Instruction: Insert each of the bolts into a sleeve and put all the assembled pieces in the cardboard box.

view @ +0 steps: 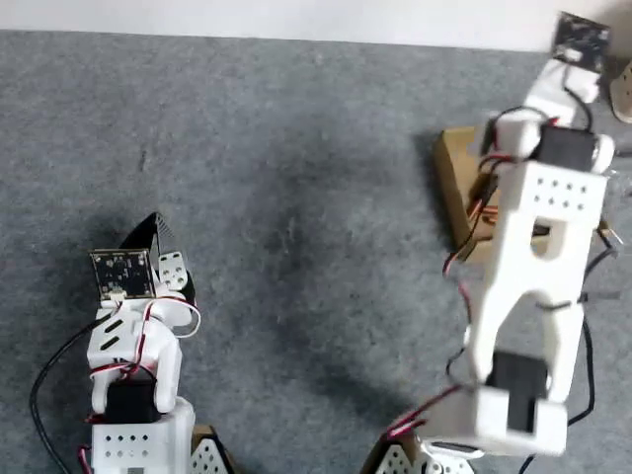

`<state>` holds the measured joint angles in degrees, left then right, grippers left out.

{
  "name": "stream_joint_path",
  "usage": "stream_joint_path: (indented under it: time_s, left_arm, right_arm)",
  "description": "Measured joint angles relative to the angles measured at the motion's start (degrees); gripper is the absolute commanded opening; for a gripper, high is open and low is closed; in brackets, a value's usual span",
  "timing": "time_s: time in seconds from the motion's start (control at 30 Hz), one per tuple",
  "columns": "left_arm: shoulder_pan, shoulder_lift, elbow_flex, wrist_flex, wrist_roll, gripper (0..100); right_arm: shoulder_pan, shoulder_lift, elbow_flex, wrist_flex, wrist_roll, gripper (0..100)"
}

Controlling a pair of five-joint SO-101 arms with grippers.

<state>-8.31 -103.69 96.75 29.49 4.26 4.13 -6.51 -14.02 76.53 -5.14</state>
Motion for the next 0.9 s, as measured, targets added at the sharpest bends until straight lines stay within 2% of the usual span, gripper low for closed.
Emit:
stream_joint_path:
  time_s: [0.2, 0.67, 0.9]
  left_arm:
    - [0.0, 0.0, 0.0, 0.0, 0.0, 1]
    - [0.0, 0.0, 0.0, 0.79, 0.0, 1]
    - [0.0, 0.0, 0.0, 0.79, 0.0, 1]
  right_arm:
    - [-4.13, -16.79, 18.02, -2.9, 0.0, 23.4]
    - [-4.22, -59.6, 80.97, -41.58, 0.0, 23.4]
    - [-4.22, -80.79, 103.74, -48.0, 0.0, 23.4]
